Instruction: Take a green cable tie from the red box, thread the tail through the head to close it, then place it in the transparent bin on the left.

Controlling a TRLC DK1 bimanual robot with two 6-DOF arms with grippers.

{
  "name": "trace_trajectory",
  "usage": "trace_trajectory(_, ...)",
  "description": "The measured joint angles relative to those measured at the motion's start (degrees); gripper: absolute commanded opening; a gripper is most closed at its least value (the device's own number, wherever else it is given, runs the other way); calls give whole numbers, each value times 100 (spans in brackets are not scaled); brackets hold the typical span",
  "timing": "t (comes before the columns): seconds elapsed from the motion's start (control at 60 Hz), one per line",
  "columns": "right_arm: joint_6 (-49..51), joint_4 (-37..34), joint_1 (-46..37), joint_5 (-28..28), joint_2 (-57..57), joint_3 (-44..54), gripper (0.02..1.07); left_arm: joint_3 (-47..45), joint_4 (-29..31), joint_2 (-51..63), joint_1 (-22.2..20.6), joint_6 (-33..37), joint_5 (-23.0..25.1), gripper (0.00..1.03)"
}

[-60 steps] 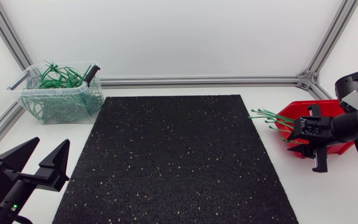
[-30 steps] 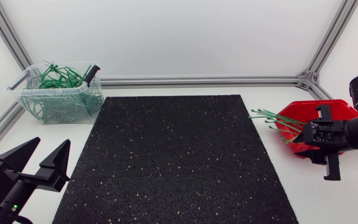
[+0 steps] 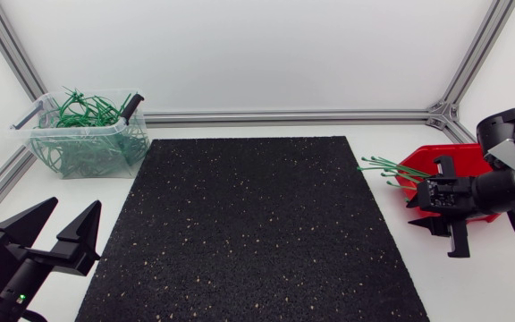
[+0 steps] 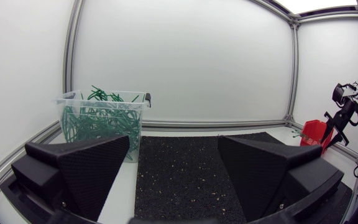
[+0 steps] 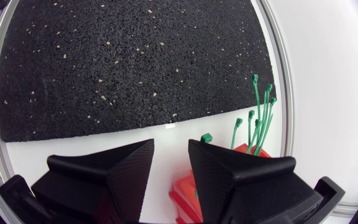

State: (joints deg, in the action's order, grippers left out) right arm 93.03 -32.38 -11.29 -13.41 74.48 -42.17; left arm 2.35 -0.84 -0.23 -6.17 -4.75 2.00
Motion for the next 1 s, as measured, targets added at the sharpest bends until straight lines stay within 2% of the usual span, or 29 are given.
trace_trajectory(0.367, -42, 136, -203, -13, 649, -621, 47, 0, 0, 0, 0, 0, 0, 100)
trace_trajectory(1.0, -195, -173, -251, -289, 654, -994, 47, 0, 0, 0, 0, 0, 0, 100)
